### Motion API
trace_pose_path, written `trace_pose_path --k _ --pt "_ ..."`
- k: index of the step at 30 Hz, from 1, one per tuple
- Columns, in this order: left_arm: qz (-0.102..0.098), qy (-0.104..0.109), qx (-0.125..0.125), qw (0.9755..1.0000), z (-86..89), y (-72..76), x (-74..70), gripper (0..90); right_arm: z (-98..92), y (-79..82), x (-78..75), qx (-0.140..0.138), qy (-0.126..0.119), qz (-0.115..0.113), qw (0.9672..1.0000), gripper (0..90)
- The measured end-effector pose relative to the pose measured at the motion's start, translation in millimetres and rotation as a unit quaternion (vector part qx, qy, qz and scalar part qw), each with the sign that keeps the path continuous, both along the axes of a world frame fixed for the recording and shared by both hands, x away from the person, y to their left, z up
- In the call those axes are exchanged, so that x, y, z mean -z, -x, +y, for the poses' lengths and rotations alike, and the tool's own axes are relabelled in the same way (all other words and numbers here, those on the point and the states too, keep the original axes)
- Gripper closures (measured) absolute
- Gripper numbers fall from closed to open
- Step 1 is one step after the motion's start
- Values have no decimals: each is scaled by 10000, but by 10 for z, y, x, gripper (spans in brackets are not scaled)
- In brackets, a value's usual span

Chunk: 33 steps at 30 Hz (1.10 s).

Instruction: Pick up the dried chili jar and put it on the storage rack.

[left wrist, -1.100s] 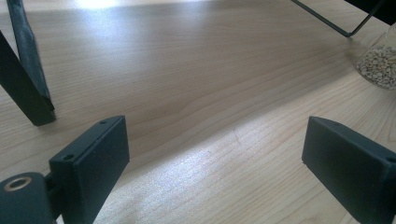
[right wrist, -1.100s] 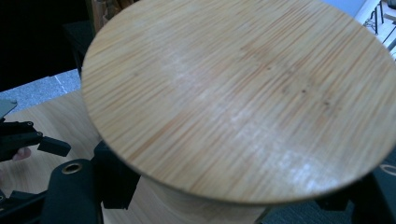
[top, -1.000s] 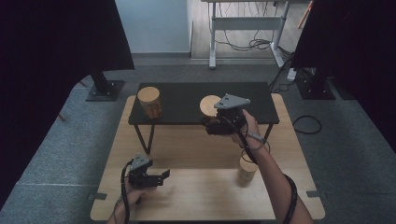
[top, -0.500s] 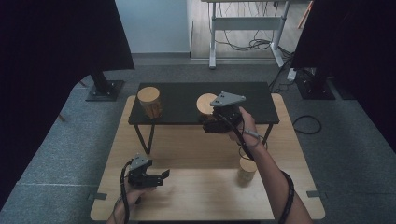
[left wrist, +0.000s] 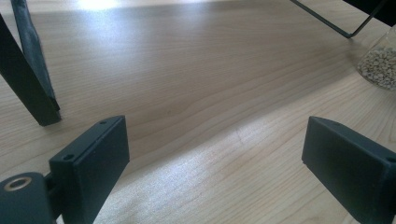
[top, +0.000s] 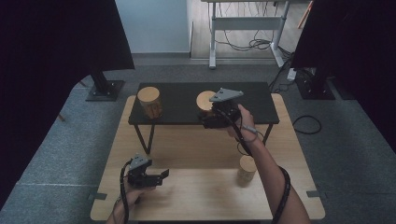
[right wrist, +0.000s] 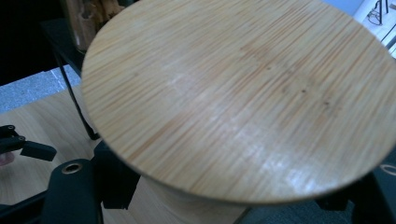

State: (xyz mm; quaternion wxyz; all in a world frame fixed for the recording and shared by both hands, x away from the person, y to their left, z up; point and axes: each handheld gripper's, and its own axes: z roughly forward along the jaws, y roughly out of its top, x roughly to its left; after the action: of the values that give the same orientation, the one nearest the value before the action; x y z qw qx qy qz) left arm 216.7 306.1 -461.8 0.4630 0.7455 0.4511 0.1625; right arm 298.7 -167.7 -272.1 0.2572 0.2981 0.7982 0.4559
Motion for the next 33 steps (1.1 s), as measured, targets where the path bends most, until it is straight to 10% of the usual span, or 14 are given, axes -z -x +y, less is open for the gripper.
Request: trace_pose_path --k 33 --pt "-1 -67 11 10000 8 -5 -2 67 -7 -370 98 273 -190 306 9990 250"
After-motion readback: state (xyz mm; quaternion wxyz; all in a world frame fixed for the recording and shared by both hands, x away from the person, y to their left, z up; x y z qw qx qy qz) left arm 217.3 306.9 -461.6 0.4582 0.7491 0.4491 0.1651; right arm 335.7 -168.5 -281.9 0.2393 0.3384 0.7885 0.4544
